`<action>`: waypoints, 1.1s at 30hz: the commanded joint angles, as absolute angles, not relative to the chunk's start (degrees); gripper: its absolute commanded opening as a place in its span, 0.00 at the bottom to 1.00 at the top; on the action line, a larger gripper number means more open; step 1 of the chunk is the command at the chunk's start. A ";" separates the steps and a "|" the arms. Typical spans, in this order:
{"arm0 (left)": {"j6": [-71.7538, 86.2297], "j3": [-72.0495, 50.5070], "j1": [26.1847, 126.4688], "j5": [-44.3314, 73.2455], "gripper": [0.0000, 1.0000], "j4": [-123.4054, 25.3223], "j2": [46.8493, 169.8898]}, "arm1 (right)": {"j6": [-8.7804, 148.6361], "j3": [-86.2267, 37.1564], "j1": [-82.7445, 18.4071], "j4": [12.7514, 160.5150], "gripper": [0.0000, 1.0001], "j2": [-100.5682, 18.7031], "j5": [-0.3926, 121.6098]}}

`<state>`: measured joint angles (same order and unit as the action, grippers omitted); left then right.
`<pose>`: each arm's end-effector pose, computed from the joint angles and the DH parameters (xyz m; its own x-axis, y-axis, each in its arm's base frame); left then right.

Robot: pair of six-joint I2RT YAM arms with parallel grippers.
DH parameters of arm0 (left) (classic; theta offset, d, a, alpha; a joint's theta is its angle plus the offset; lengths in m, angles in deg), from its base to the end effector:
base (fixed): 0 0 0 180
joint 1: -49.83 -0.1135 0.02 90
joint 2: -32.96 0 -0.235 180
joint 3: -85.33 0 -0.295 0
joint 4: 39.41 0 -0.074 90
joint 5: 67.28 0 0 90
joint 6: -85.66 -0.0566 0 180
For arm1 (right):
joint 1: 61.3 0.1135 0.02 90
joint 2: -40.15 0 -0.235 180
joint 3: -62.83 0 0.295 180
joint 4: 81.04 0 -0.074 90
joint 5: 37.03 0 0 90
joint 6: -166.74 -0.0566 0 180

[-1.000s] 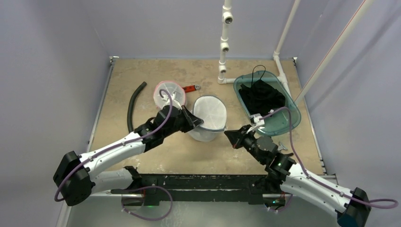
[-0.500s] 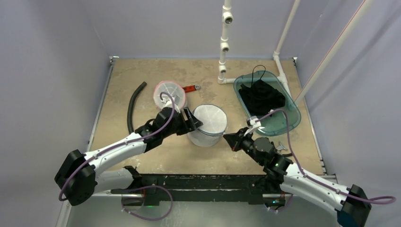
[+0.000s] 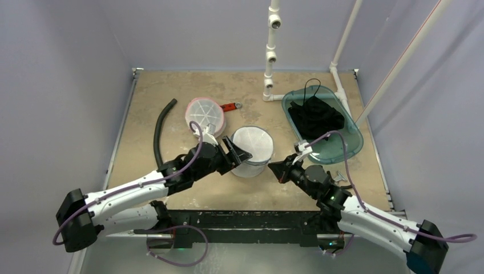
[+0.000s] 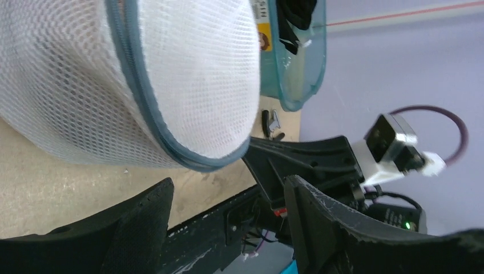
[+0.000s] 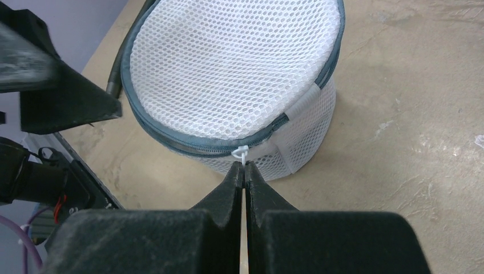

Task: Unzip the laundry bag and remove the bra
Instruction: Unzip the laundry bag at the center of the board.

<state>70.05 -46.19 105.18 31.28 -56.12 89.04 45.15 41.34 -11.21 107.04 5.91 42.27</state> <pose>0.1773 -0.2418 0.2160 -0.7722 -0.5578 -0.3042 -0.0273 0.5075 -0.8612 0.1637 0.1794 0.1701 -0.3771 0.3514 -0.8569 -0.5135 0.6906 0.5092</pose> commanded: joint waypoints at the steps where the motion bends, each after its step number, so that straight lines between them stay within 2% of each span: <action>1: 76.78 -44.59 105.40 34.65 0.69 -54.16 94.22 | 46.68 40.09 -11.41 109.39 0.00 4.47 44.38; 7: 76.08 -41.55 105.41 35.36 0.68 -54.24 100.28 | 47.49 39.85 -11.44 109.67 0.00 4.15 45.85; 11: 75.30 -40.30 105.16 37.12 0.63 -54.63 103.58 | 47.95 39.52 -11.46 109.35 0.00 4.24 46.06; 20: 73.74 -40.81 103.58 43.19 0.26 -57.44 102.73 | 48.41 39.24 -11.42 106.72 0.00 6.60 43.13; 23: 73.36 -41.29 102.91 43.45 0.07 -58.02 102.24 | 47.29 39.33 -11.45 105.99 0.00 6.80 40.86; 25: 73.30 -41.93 102.61 43.50 0.00 -58.02 101.92 | 46.64 39.40 -11.42 105.81 0.00 6.78 39.71; 33: 73.10 -43.62 102.36 42.72 0.00 -56.91 101.25 | 44.84 38.78 -11.45 104.26 0.00 5.54 36.75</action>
<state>74.42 -42.56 103.43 40.48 -56.69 102.94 45.83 41.10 -11.17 106.10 6.02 41.68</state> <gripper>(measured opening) 0.029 0.007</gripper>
